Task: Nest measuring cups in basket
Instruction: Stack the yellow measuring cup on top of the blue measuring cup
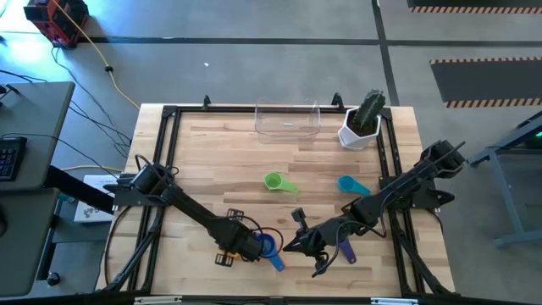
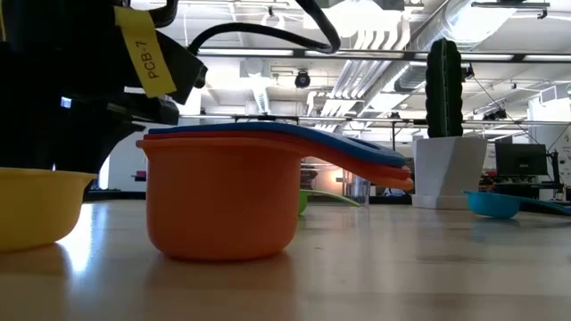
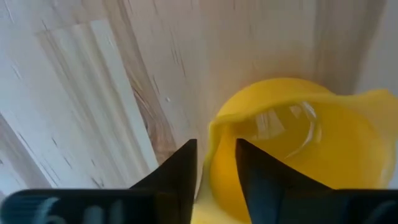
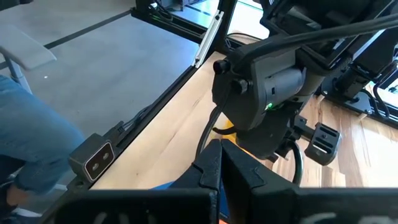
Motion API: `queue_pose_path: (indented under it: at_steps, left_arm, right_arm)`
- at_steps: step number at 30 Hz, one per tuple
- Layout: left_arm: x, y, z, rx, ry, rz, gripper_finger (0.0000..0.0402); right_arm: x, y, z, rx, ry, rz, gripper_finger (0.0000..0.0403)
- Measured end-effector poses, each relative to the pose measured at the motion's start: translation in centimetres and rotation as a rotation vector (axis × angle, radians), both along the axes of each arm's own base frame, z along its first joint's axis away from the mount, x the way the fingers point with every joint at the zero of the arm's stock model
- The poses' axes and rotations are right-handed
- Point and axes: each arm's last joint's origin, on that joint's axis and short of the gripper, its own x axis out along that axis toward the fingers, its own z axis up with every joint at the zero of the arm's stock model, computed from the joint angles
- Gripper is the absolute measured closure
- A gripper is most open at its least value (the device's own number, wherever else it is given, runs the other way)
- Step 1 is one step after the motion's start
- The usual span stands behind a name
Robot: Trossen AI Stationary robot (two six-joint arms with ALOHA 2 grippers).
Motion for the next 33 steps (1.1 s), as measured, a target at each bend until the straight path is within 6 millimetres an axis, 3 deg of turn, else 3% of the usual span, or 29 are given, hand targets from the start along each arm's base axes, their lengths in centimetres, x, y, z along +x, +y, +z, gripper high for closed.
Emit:
queue_pose_path:
  at_steps: [8,15,25,33]
  left_arm:
    - [0.3,0.4,0.3,-0.011,-0.007,0.108,0.0392]
    - [0.4,0.3,0.3,0.001,-0.025,0.243,0.0395]
    - [1.4,-0.9,2.1,-0.037,-0.105,0.413,0.0397]
    - [0.3,-2.0,3.0,-0.020,-0.050,0.381,0.0397]
  right_arm:
    - [-0.1,-0.2,-0.3,0.001,0.032,-0.069,0.0402]
    - [-0.1,-0.3,-0.5,-0.001,0.051,-0.096,0.0402]
    - [-0.1,-0.4,-0.5,0.072,0.073,-0.143,0.0402]
    - [0.0,-0.7,-0.5,0.067,0.060,-0.214,0.0402]
